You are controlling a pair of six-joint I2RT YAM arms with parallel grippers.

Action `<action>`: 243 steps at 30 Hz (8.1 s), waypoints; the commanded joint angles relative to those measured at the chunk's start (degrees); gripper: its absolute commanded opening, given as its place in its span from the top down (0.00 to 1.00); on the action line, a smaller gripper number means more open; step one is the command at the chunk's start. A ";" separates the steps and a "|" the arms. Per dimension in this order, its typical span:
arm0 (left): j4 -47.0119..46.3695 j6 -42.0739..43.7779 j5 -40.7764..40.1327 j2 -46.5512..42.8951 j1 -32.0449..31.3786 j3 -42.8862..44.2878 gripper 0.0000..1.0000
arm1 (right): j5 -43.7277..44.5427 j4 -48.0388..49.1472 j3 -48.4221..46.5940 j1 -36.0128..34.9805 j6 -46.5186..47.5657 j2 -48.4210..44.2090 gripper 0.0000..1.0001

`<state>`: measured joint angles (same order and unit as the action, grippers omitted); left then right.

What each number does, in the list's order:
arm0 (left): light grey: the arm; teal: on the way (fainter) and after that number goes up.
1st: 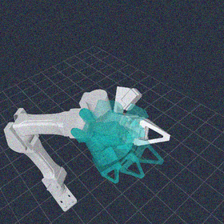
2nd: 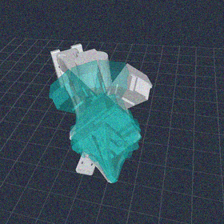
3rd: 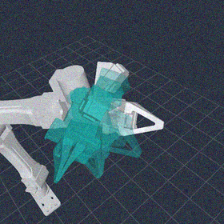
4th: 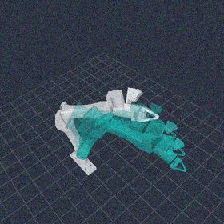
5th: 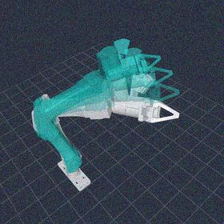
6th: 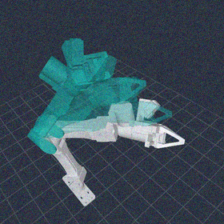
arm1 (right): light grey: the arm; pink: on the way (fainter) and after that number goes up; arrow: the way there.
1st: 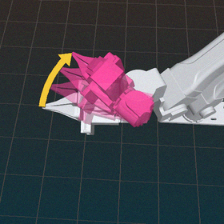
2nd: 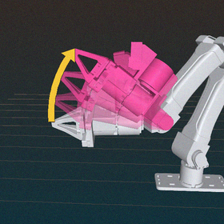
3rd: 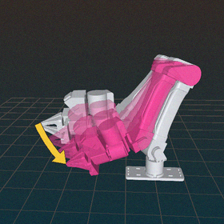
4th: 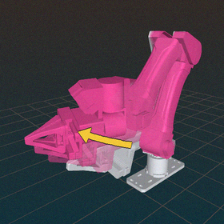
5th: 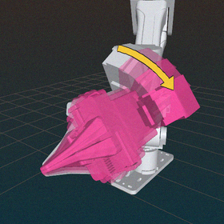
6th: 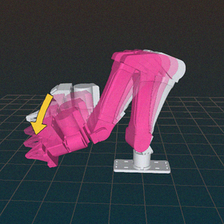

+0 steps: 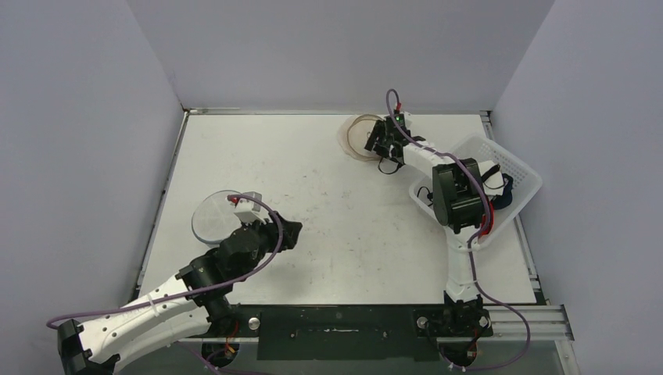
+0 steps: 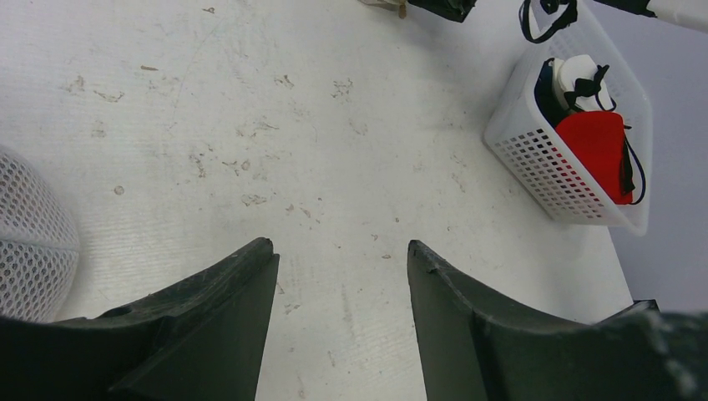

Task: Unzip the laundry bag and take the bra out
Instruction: Place the laundry bag at the center of the board, then move the laundry bag to the center of the board, then unzip the laundry bag at the center of the board.

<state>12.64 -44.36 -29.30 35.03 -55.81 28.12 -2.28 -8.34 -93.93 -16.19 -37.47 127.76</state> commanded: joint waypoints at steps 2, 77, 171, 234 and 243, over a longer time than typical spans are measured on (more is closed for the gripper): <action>-1.15 0.42 -0.51 -1.66 0.27 1.47 0.43 | 7.75 -2.14 -0.62 -2.30 5.43 -10.16 0.30; 42.13 -9.43 -25.17 -26.80 0.54 16.18 0.04 | -6.94 13.09 3.56 -46.09 -8.36 -9.90 0.58; -40.35 -22.21 -3.29 2.17 -3.49 -7.91 1.00 | 18.17 4.57 59.44 -41.92 -6.20 -96.00 0.12; -25.83 -39.22 -28.99 19.88 -18.80 -5.94 0.56 | 1.91 20.79 67.44 -37.73 -24.63 -71.04 0.90; -2.39 -10.52 -9.68 -4.69 -6.88 1.97 0.04 | -20.82 -7.04 55.15 -21.50 1.85 -75.70 0.95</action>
<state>6.90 -75.55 -52.03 40.16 -69.41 29.76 -11.27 -3.29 -31.75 -42.44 -51.51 52.99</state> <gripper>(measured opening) 0.967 0.088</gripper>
